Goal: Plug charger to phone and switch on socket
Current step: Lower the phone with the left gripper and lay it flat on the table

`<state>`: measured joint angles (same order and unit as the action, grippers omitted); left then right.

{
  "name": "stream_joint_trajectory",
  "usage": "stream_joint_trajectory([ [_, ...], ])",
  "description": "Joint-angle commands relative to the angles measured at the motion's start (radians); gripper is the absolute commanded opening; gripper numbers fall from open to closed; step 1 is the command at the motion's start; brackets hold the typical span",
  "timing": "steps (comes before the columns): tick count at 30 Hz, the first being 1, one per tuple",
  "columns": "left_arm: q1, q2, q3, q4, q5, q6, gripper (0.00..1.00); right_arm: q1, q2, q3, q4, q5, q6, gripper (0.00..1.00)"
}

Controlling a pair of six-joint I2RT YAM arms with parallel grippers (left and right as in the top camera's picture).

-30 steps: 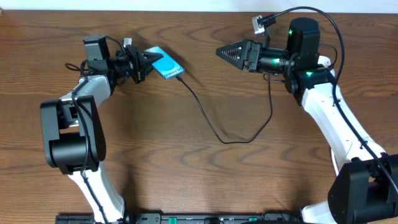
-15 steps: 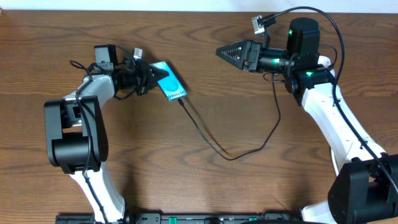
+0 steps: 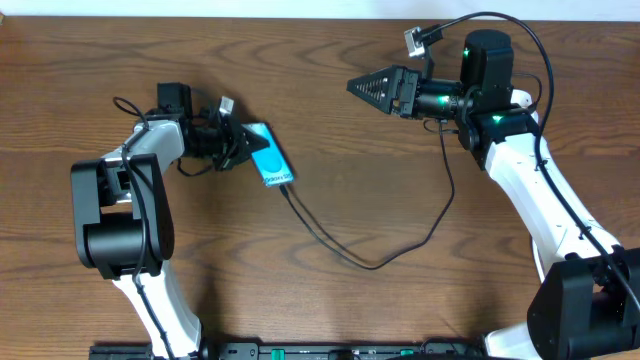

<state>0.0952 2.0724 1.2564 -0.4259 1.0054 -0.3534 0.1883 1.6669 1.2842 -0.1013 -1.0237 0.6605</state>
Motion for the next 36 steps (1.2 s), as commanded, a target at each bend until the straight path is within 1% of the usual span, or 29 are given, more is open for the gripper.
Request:
stream_joint_trajectory([
  [1, -0.007, -0.014, 0.015, -0.042, -0.069, 0.085, 0.07, -0.003, -0.012, 0.022, -0.008, -0.003, -0.034, 0.99],
  [4, -0.009, -0.014, 0.015, -0.065, -0.084, 0.106, 0.07, -0.003, -0.012, 0.022, -0.008, -0.003, -0.034, 0.99],
  [9, -0.009, -0.014, 0.015, -0.075, -0.085, 0.106, 0.07, -0.001, -0.012, 0.022, -0.008, -0.003, -0.034, 0.99],
  [15, -0.009, -0.014, 0.015, -0.141, -0.189, 0.107, 0.07, 0.010, -0.012, 0.022, -0.008, -0.002, -0.038, 0.99],
  [33, -0.009, -0.014, 0.015, -0.161, -0.195, 0.114, 0.07, 0.017, -0.012, 0.022, -0.008, 0.001, -0.038, 0.99],
  [36, -0.009, -0.014, 0.015, -0.164, -0.195, 0.114, 0.11, 0.018, -0.012, 0.022, -0.008, 0.001, -0.038, 0.99],
])
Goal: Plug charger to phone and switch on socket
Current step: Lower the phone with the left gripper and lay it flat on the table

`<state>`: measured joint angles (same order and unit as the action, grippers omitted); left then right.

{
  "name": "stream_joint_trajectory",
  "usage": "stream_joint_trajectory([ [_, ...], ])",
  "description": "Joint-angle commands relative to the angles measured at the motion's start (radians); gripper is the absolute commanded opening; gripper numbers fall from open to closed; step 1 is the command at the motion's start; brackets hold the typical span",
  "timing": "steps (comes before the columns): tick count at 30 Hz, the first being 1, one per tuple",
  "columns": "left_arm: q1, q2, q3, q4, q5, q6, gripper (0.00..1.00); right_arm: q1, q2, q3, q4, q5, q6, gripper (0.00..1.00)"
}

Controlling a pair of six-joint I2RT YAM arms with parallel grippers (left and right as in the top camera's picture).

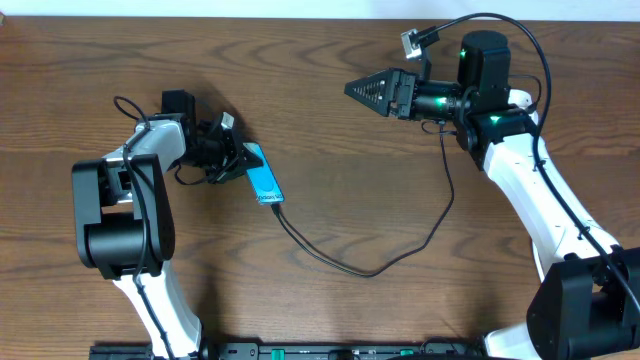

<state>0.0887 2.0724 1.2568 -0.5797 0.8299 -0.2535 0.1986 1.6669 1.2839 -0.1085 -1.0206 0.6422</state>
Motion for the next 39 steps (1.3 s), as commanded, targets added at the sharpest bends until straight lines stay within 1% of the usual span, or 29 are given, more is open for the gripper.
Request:
stream_joint_trajectory([
  [1, -0.002, -0.014, 0.015, -0.011, -0.020, 0.014, 0.11, 0.007, -0.012, 0.023, 0.000, -0.002, -0.019, 0.99],
  [5, -0.002, -0.014, 0.015, -0.011, -0.020, 0.014, 0.15, 0.007, -0.012, 0.023, 0.000, -0.003, -0.019, 0.99],
  [7, -0.002, -0.014, 0.015, -0.012, -0.020, 0.014, 0.15, 0.007, -0.012, 0.023, 0.000, -0.003, -0.019, 0.99],
  [8, -0.002, -0.014, 0.015, -0.014, -0.020, 0.014, 0.17, 0.007, -0.012, 0.023, 0.000, -0.003, -0.019, 0.99],
  [9, -0.002, -0.014, 0.015, -0.015, -0.020, 0.014, 0.22, 0.007, -0.012, 0.022, 0.000, -0.003, -0.019, 0.99],
  [15, -0.002, -0.014, 0.015, -0.021, -0.020, 0.014, 0.31, 0.007, -0.012, 0.022, 0.000, -0.003, -0.019, 0.99],
  [17, -0.002, -0.014, 0.015, -0.026, -0.020, 0.014, 0.37, 0.007, -0.012, 0.022, 0.000, -0.003, -0.019, 0.99],
  [20, -0.002, -0.014, 0.015, -0.039, -0.038, 0.013, 0.51, 0.007, -0.012, 0.022, 0.000, -0.003, -0.019, 0.99],
  [22, -0.002, -0.014, 0.015, -0.051, -0.058, 0.013, 0.57, 0.007, -0.012, 0.022, 0.000, -0.003, -0.019, 0.99],
  [27, -0.002, -0.014, 0.015, -0.071, -0.078, 0.013, 0.59, 0.007, -0.012, 0.022, 0.000, -0.003, -0.019, 0.99],
  [29, -0.002, -0.014, 0.015, -0.076, -0.089, 0.013, 0.65, 0.007, -0.012, 0.023, 0.000, -0.003, -0.019, 0.99],
  [32, -0.002, -0.014, 0.015, -0.092, -0.111, 0.013, 0.70, 0.007, -0.012, 0.023, 0.000, -0.003, -0.019, 0.99],
  [35, -0.002, -0.014, 0.015, -0.119, -0.152, 0.013, 0.73, 0.007, -0.012, 0.022, 0.000, -0.003, -0.019, 0.99],
  [39, -0.002, -0.014, 0.015, -0.166, -0.215, 0.013, 0.74, 0.007, -0.012, 0.022, 0.000, -0.003, -0.019, 0.99],
])
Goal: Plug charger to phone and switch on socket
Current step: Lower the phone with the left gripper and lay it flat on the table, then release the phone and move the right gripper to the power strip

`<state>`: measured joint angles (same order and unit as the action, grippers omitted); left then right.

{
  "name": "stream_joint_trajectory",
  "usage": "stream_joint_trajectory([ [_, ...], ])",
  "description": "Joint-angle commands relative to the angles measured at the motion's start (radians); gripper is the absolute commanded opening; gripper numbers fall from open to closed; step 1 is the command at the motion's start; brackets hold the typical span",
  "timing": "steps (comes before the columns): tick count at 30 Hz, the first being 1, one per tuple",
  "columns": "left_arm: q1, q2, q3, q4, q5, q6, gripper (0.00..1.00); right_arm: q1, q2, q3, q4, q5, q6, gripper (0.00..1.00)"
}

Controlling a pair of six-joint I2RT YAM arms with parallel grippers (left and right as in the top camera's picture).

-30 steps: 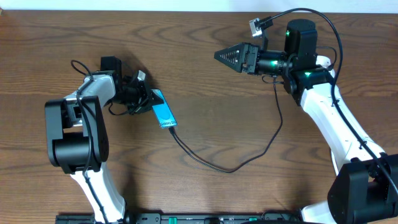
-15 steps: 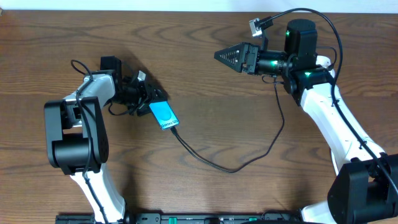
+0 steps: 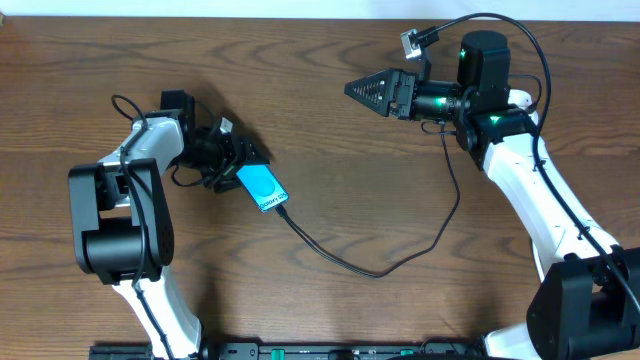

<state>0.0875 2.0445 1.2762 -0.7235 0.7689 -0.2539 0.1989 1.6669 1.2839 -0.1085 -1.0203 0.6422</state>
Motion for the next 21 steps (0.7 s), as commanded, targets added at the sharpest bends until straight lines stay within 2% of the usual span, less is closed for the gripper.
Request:
stream_joint_trajectory([
  [1, -0.001, 0.013, -0.005, -0.032, -0.166, 0.013, 0.74, 0.007, -0.012, 0.022, 0.000, -0.003, -0.019, 0.99],
  [21, -0.001, 0.012, -0.005, -0.091, -0.285, -0.049, 0.74, 0.006, -0.012, 0.022, -0.001, -0.010, -0.022, 0.99],
])
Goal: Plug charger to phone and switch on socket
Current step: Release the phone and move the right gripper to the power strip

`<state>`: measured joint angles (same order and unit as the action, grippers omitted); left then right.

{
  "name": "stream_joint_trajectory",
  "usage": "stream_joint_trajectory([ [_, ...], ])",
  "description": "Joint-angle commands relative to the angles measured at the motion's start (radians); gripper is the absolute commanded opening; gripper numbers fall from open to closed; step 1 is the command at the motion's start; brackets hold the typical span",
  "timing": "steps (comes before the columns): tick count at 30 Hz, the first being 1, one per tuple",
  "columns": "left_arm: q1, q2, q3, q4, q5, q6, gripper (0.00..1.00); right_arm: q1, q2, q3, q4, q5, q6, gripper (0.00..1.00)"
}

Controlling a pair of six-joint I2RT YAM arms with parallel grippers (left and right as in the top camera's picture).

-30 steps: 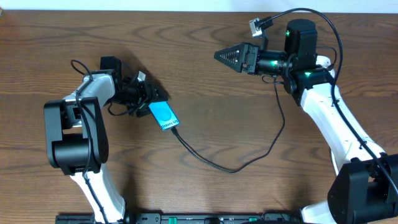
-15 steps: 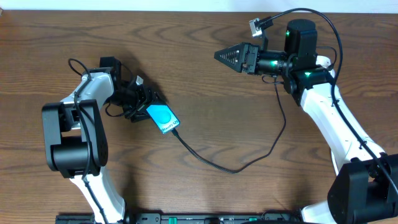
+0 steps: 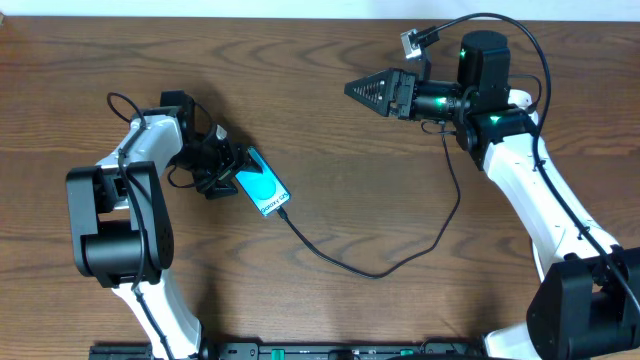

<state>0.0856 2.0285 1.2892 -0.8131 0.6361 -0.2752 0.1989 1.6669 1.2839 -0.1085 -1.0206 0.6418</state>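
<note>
A blue phone [image 3: 262, 183] lies slanted on the wooden table [image 3: 330, 170], left of centre. My left gripper [image 3: 233, 171] is shut on its upper-left end. A black charger cable [image 3: 375, 271] runs from the phone's lower-right end, loops toward the front edge, then climbs to beneath the right arm. My right gripper [image 3: 352, 89] hangs above the table at the back right, pointing left, its fingers closed to a point with nothing visible between them. No socket shows in the overhead view.
The left arm's base [image 3: 115, 235] stands at the front left and the right arm's base [image 3: 580, 300] at the front right. A thick black lead [image 3: 530, 40] arcs over the right wrist. The cable's loop crosses the middle front of the table.
The left gripper and the phone have shifted slightly down and left. The phone now shows a longer, flatter face. The right arm has not moved.
At first the left gripper held the phone farther back, cable plugged into its lower end. Then the phone sat lower and looked narrow, as if on edge. Later it was nearer the front with its face showing, as now. The right gripper stayed still throughout.
</note>
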Motion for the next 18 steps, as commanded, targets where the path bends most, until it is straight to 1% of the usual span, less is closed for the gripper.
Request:
stream_joint_trajectory([
  [1, 0.001, 0.026, -0.018, -0.002, -0.166, -0.036, 0.74, 0.006, -0.012, 0.022, -0.002, -0.010, -0.024, 0.99],
  [6, 0.001, -0.012, -0.018, -0.002, -0.177, -0.037, 0.75, 0.005, -0.012, 0.022, -0.060, -0.001, -0.074, 0.99],
  [11, 0.001, -0.123, -0.018, -0.005, -0.177, -0.037, 0.75, 0.004, -0.012, 0.022, -0.142, 0.059, -0.127, 0.99],
  [15, 0.001, -0.245, -0.018, -0.023, -0.177, -0.036, 0.76, -0.001, -0.020, 0.023, -0.253, 0.188, -0.150, 0.99],
  [18, 0.001, -0.341, -0.018, -0.036, -0.177, -0.036, 0.81, -0.007, -0.043, 0.023, -0.369, 0.333, -0.173, 0.99],
])
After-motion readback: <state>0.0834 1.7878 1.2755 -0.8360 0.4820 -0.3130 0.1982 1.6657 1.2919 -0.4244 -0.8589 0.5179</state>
